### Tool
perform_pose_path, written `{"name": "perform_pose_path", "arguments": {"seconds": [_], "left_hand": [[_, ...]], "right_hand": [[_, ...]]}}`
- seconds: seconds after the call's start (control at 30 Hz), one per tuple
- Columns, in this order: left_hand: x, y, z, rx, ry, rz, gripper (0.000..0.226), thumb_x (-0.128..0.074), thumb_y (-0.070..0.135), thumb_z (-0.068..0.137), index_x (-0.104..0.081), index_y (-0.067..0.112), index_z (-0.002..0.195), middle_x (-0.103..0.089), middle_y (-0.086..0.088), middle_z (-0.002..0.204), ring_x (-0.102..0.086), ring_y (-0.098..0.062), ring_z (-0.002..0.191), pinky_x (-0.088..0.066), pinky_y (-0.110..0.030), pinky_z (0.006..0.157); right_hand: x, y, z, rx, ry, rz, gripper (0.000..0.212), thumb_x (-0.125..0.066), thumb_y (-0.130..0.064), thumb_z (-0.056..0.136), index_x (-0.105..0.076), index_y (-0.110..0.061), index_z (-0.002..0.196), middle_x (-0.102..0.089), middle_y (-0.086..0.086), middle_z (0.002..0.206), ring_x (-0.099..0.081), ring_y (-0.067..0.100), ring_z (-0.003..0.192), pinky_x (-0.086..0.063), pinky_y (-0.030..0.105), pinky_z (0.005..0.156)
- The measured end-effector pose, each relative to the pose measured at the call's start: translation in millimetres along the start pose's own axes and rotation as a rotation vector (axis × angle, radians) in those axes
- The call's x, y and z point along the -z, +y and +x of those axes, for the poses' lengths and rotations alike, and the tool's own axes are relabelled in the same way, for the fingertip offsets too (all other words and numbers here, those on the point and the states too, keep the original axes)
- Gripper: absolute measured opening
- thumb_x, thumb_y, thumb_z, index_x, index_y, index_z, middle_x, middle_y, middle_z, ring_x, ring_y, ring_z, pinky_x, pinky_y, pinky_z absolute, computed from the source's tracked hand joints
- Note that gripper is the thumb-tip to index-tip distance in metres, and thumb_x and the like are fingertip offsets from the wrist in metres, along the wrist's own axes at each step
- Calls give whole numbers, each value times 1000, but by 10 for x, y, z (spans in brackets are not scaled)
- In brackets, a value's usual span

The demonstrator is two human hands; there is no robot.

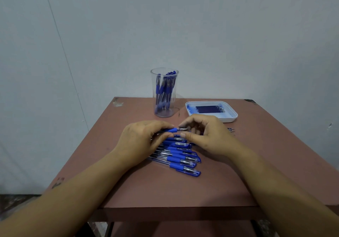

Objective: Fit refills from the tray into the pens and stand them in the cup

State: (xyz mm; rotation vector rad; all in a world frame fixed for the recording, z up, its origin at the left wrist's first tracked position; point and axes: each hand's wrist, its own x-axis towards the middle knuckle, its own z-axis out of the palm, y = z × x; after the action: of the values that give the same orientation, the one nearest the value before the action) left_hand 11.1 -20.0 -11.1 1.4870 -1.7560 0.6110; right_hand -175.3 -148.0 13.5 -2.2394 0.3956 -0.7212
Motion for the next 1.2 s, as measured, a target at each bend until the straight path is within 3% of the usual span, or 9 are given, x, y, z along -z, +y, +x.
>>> {"name": "perform_pose_path", "arguments": {"seconds": [0.2, 0.37, 0.47, 0.53, 0.63, 0.73, 0.87, 1.1, 1.2], "left_hand": [[-4, -2, 4, -5, -5, -5, 28, -58, 42, 92, -74, 23, 105, -73, 12, 90, -66, -3, 77, -50, -18, 67], [-8, -12, 3, 4, -7, -7, 28, -58, 42, 92, -74, 23, 105, -73, 13, 90, -66, -3, 77, -50, -17, 67], [-18, -10, 3, 4, -8, -10, 28, -59, 42, 91, -74, 22, 104, -73, 12, 90, -66, -3, 77, -48, -15, 69], [-24, -14, -3, 0, -13, -8, 27, -59, 42, 91, -74, 23, 104, -73, 12, 90, -65, -3, 77, -47, -14, 69], [-35, -21, -3, 10, -23, -4, 27, -58, 43, 91, -74, 25, 104, -73, 14, 90, -66, -3, 77, -50, -18, 66], [-47, -4, 9, 45, -39, -30, 29, -56, 45, 91, -74, 26, 104, -73, 13, 88, -65, -3, 75, -49, -17, 65], [-41, 0, 11, 118, -42, -76, 32, -53, 48, 90, -74, 28, 105, -73, 13, 86, -63, -3, 76, -45, -12, 65], [-8, -27, 4, 139, -22, -94, 32, -55, 48, 89, -74, 27, 104, -73, 15, 86, -62, 0, 76, -48, -15, 66], [-13, -39, 2, 141, -24, -91, 32, -55, 48, 89, -74, 27, 104, -73, 14, 88, -63, -1, 77, -49, -16, 68]], "right_hand": [[-6, -21, 8, -44, 9, 32, 13, -66, -34, 89, -73, -24, 95, -71, -3, 82, -64, 18, 76, -55, 31, 72], [-3, 1, 3, -52, -9, 95, 17, -78, -25, 82, -72, -28, 97, -64, -8, 76, -53, 7, 67, -52, 25, 66], [-20, -3, 5, -103, 12, 176, 28, -72, -49, 78, -72, -29, 97, -70, -1, 86, -64, 21, 79, -58, 44, 80], [-26, -15, 16, -115, 5, 114, 28, -66, -48, 83, -74, -23, 93, -72, 2, 84, -68, 27, 84, -57, 49, 81], [-25, -6, 33, -118, -6, 50, 7, -70, -28, 88, -74, -23, 90, -70, -4, 74, -64, 12, 69, -58, 33, 70], [-17, -18, 31, -93, 3, 23, 8, -72, -20, 87, -73, -28, 89, -68, -10, 72, -58, 1, 67, -49, 16, 64], [14, 2, 41, -49, 46, 2, 21, -74, -14, 85, -70, -35, 84, -70, -3, 82, -63, 13, 75, -51, 19, 67], [188, 36, 10, -99, 60, 7, 26, -67, -9, 90, -67, -34, 85, -71, -1, 89, -63, 8, 79, -51, 16, 66], [261, 84, 4, -109, 45, -138, 28, -65, -14, 92, -65, -41, 84, -69, -13, 91, -62, 1, 83, -49, 15, 73]]}}
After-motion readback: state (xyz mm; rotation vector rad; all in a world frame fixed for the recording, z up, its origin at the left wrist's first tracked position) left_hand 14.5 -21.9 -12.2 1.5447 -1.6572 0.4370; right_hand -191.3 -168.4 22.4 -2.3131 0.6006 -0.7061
